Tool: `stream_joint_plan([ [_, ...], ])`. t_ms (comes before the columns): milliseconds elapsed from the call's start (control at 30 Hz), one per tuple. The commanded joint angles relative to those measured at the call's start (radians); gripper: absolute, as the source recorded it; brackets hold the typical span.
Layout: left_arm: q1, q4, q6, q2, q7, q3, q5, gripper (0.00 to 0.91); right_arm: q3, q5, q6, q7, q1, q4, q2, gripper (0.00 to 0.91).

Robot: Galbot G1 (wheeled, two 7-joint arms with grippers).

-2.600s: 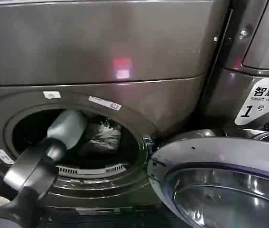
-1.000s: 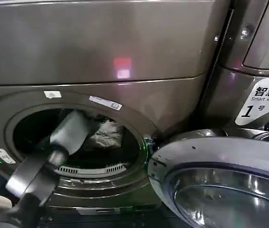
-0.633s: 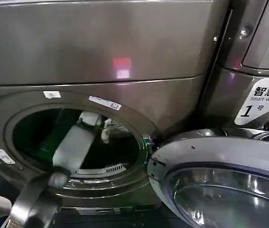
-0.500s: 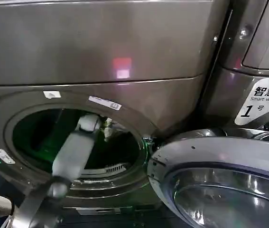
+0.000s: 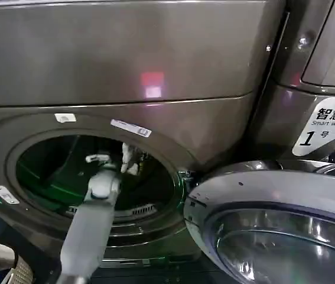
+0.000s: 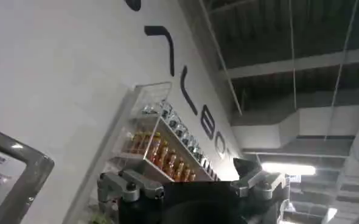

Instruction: Grasp the clothes from the dryer.

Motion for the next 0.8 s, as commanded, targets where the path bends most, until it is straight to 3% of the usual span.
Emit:
stream_joint_plan([
  [33, 0.126, -0.119, -0.072, -0.005, -0.056, -0.035, 0.07, 0.0, 0.01, 0.018, 0.02, 0.007, -0.006, -0.003, 0.001, 0.907],
  [800, 0.085, -0.111, -0.026, 0.008, -0.032, -0.018, 0.071, 0.0, 0.031, 0.026, 0.011, -0.012, -0.021, 0.018, -0.004, 0.907],
])
